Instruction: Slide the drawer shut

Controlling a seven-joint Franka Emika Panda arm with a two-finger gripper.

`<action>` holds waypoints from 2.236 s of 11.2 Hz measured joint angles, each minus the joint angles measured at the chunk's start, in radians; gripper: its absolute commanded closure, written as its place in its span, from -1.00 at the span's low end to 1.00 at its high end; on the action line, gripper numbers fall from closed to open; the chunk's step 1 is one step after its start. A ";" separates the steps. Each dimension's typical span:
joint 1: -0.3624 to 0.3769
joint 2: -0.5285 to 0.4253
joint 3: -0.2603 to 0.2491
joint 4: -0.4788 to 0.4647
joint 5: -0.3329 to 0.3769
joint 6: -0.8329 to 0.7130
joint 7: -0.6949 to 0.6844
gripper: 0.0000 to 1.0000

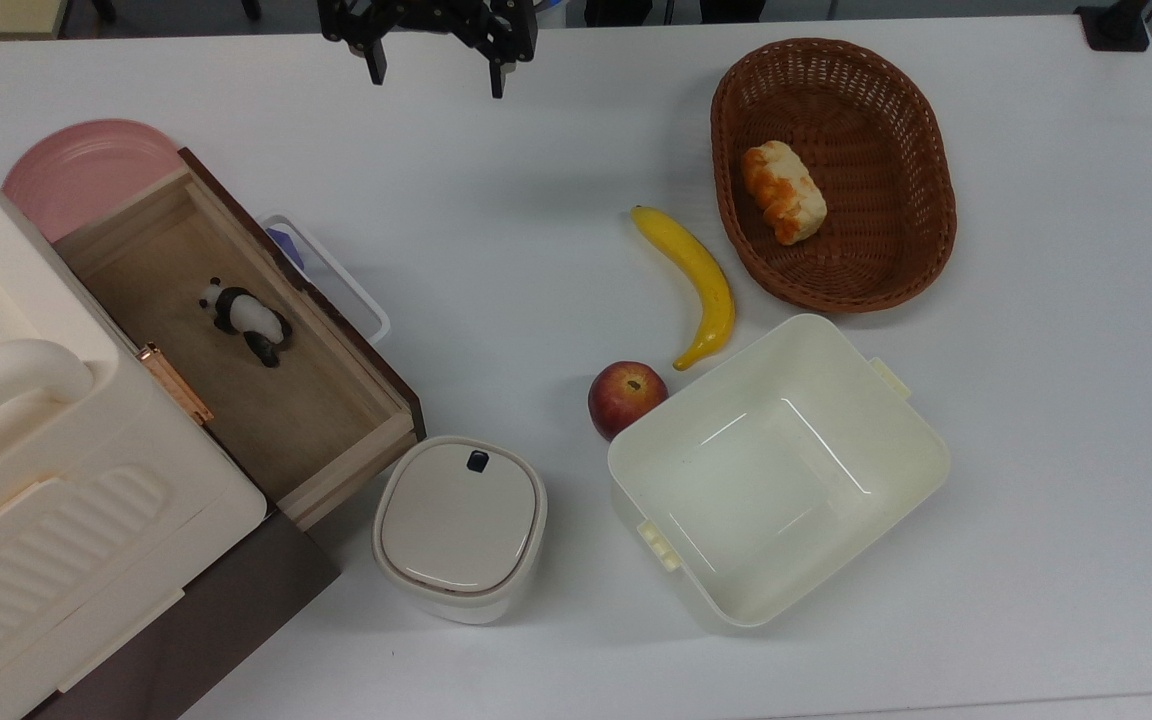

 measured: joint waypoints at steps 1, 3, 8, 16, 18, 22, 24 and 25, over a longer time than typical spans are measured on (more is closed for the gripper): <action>0.000 0.000 0.000 0.000 0.000 0.000 0.000 -1.00; 0.001 0.000 0.007 0.000 -0.004 0.000 -0.001 -1.00; 0.001 0.000 0.010 -0.001 -0.004 0.000 -0.001 -1.00; 0.000 0.068 0.031 -0.001 -0.004 -0.026 0.085 1.00; 0.001 0.094 0.046 0.000 -0.008 -0.008 0.153 1.00; -0.007 0.141 0.045 -0.001 -0.008 0.085 0.357 1.00; -0.029 0.182 0.042 -0.002 -0.009 0.159 0.466 1.00; -0.045 0.206 0.041 -0.002 -0.009 0.188 0.502 1.00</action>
